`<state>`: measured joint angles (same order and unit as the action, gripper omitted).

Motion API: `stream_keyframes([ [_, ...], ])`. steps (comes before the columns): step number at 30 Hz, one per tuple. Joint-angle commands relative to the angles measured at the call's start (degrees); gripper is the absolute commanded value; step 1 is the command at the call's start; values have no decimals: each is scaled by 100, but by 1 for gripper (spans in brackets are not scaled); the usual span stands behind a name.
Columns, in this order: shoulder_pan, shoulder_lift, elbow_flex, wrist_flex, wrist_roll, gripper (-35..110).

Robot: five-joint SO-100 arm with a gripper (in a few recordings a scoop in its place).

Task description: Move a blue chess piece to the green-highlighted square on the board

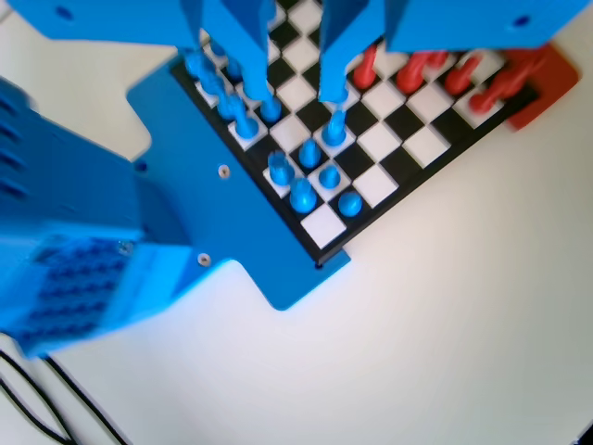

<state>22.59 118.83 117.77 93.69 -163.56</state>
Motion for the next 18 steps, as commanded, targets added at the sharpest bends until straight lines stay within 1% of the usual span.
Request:
stream_keyframes([
  [1,-571,940,-729,1099,1090,5],
  [2,-747,1151,-773,1248,1424,5],
  [4,-1090,1644,-765,1274,2171,4],
  [6,-1380,2109,-747,1274,2716,3],
  [11,-1644,2892,-791,1274,3551,1],
  [18,-1600,3032,-1063,1274,4562,1],
])
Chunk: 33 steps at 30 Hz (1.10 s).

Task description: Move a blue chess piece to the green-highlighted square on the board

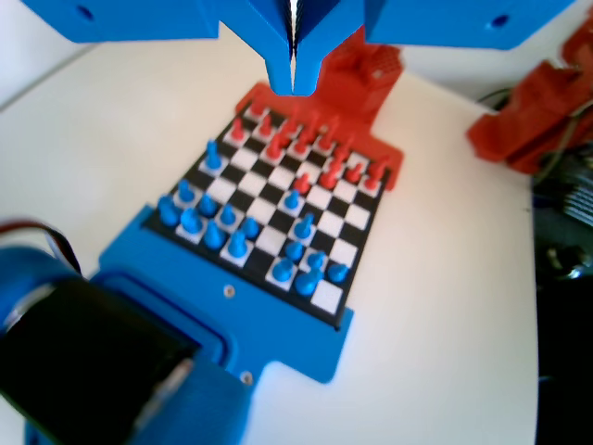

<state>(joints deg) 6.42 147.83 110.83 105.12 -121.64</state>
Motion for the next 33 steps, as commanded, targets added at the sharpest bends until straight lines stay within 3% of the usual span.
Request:
stream_keyframes([
  [1,0,132,-404,132,527,1],
  [18,-606,1854,853,-475,2074,1],
  [33,-580,2716,1433,-1521,2180,2],
])
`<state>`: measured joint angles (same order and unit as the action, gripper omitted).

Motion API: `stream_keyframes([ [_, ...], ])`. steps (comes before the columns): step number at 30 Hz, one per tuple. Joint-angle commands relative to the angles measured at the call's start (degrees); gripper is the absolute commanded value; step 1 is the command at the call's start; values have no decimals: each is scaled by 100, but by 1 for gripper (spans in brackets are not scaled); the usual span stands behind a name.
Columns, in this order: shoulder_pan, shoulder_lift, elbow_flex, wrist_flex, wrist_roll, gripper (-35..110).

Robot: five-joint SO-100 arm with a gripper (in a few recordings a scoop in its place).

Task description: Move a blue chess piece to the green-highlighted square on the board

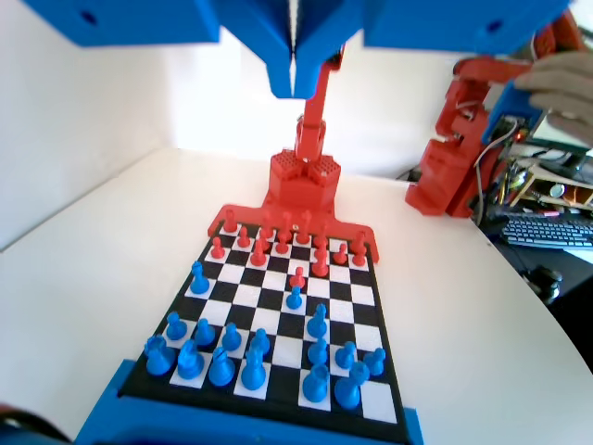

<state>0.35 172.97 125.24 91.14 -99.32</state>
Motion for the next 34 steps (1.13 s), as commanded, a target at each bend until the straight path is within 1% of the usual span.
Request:
stream_keyframes([
  [1,70,211,-9,-123,-53,2],
  [34,176,211,-9,-114,-26,2],
])
